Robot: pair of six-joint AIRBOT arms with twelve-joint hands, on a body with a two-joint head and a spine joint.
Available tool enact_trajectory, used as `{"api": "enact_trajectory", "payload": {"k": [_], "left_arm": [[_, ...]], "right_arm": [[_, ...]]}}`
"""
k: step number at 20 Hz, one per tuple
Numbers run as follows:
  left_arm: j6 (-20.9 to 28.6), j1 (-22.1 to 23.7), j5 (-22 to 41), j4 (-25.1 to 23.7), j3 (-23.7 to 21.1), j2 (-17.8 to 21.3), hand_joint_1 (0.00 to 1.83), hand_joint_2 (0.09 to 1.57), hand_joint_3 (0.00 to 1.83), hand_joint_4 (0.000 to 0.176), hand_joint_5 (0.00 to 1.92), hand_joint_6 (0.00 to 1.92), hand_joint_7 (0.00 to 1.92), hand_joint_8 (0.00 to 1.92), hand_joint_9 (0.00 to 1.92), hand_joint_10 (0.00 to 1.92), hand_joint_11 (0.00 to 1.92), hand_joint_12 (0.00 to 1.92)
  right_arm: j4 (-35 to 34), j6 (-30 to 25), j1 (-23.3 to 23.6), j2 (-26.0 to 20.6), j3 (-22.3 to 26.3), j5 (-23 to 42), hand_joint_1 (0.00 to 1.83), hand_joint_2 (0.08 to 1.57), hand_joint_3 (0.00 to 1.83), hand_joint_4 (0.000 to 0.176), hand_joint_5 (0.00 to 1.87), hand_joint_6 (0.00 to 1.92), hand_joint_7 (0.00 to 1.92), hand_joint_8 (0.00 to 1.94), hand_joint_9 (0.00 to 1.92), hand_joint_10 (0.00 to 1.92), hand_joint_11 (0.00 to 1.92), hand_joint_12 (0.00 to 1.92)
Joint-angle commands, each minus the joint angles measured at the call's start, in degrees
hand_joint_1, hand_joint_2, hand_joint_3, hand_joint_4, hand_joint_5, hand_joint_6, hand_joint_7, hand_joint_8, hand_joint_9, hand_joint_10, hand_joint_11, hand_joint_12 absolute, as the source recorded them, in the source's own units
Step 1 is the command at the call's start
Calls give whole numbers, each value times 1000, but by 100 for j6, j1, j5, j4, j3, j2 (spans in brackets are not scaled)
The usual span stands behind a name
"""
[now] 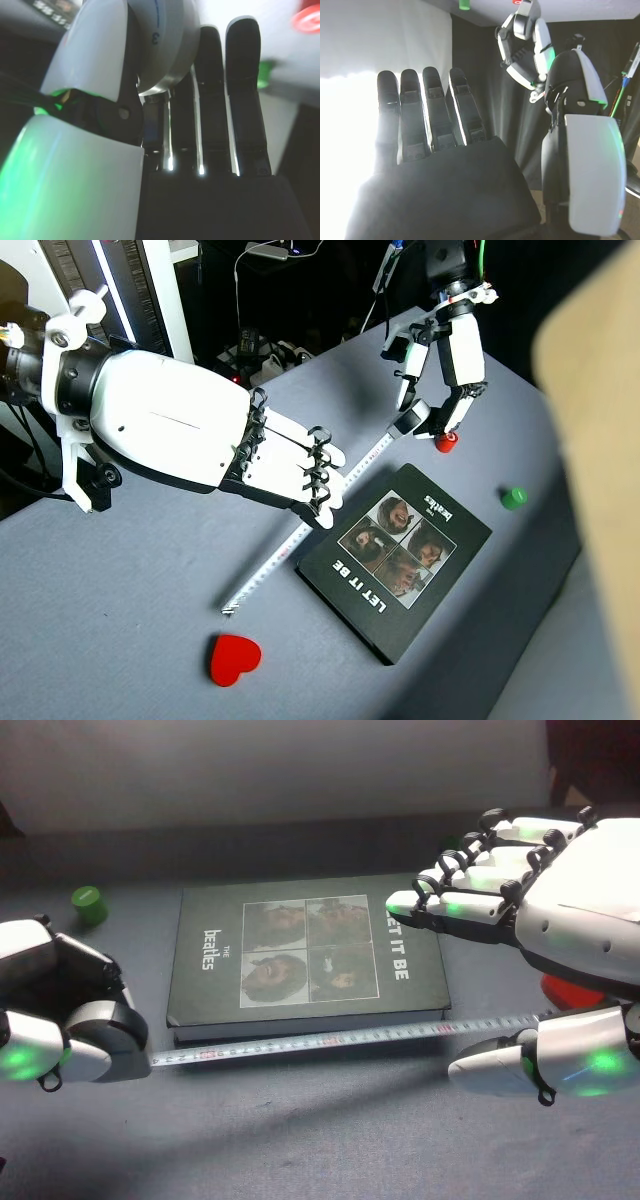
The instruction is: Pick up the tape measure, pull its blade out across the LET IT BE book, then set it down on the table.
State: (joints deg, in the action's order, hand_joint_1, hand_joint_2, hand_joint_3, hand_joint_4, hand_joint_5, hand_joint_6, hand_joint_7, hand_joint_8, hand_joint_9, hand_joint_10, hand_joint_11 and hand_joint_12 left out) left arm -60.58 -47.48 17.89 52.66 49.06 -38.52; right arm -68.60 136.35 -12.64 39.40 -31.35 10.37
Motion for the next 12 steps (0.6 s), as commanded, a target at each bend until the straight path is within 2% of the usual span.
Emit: {"api": "enact_trajectory", "payload": {"k": [1,7,12], "left_arm": [[181,12,592,-144,38,-17,1360,1172,0,0,817,1059,854,1235,809,1411,715,1341],[899,-388,1043,-458,150,-293,1359,1176,0,0,798,1080,856,1240,802,1420,726,1351],[977,-541,1191,-475,188,-451,1355,1188,0,0,738,1173,877,1225,767,1437,648,1391]], "right_arm": [[75,2,96,-21,28,206,177,1053,0,30,112,4,147,3,152,2,0,595],[75,9,96,-21,28,204,176,1056,1,30,113,1,147,1,151,0,0,564],[75,11,96,-17,28,204,170,1058,1,31,87,0,142,0,133,0,0,558]]}}
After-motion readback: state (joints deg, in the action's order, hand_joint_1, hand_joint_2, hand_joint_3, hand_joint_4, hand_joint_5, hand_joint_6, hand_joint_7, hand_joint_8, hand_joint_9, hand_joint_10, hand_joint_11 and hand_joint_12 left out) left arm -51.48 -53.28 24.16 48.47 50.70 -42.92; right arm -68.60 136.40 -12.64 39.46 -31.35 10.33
